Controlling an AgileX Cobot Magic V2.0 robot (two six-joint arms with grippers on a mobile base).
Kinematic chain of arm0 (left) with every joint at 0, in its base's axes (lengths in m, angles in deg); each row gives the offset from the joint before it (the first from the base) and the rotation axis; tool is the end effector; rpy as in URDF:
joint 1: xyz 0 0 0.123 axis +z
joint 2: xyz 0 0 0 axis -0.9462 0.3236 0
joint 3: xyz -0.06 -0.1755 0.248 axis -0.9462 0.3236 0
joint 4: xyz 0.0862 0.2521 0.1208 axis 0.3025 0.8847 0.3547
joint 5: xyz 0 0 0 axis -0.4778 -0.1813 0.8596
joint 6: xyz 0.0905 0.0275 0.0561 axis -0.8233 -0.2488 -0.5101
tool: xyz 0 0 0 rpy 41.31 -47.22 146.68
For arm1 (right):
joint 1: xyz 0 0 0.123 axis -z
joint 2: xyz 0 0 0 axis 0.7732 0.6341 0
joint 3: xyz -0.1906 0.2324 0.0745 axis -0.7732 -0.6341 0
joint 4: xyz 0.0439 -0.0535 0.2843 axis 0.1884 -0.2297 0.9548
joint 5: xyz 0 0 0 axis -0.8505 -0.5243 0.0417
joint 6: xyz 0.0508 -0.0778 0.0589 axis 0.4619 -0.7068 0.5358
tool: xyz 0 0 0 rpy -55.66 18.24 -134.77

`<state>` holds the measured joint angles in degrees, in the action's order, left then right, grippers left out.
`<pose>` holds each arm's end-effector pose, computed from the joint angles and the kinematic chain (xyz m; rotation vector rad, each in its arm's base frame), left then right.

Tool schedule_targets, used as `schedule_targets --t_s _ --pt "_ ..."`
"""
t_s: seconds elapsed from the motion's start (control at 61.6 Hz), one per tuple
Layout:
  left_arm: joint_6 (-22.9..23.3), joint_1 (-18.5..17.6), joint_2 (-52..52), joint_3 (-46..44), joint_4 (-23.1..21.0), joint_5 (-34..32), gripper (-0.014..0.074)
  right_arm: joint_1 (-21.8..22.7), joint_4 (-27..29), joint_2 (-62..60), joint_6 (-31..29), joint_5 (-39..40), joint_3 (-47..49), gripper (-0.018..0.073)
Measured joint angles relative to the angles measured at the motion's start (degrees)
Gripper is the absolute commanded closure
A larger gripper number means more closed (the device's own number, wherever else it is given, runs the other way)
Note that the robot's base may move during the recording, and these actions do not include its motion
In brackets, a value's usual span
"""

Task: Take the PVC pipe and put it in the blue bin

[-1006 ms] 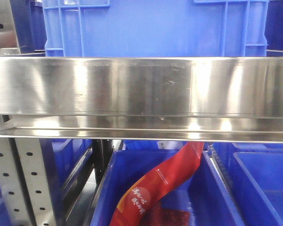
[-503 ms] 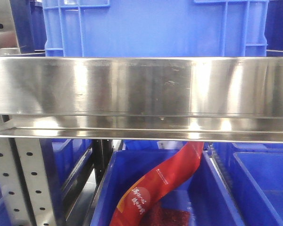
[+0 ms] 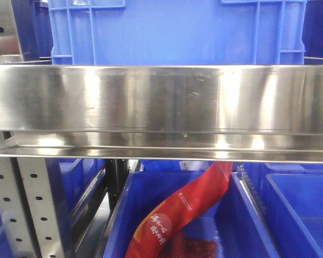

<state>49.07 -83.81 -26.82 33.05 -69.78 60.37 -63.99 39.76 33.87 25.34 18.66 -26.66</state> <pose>0.1074 -0.0253 0.3586 0.2342 1.4902 -0.1207 0.1709 0.0626 0.4195 -0.4881 1.6159 0.2060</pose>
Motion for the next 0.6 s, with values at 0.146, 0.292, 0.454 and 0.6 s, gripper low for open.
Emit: schedule_targets --t_s 0.146,0.292,0.454,0.6 --pt "0.0 0.0 0.0 0.5 2.1 -0.2 0.0707 0.0 0.0 0.0 0.0 0.0 0.0 0.0722" --pt "0.0 0.0 0.0 1.0 3.7 -0.5 0.0707 0.0 0.0 0.0 0.0 0.0 0.0 0.0722" --pt "0.0 0.0 0.0 4.1 4.7 -0.6 0.0707 0.0 0.0 0.0 0.0 0.0 0.0 0.0722" --pt "0.0 0.0 0.0 7.0 4.8 -3.5 0.0707 0.0 0.0 0.0 0.0 0.0 0.0 0.0722"
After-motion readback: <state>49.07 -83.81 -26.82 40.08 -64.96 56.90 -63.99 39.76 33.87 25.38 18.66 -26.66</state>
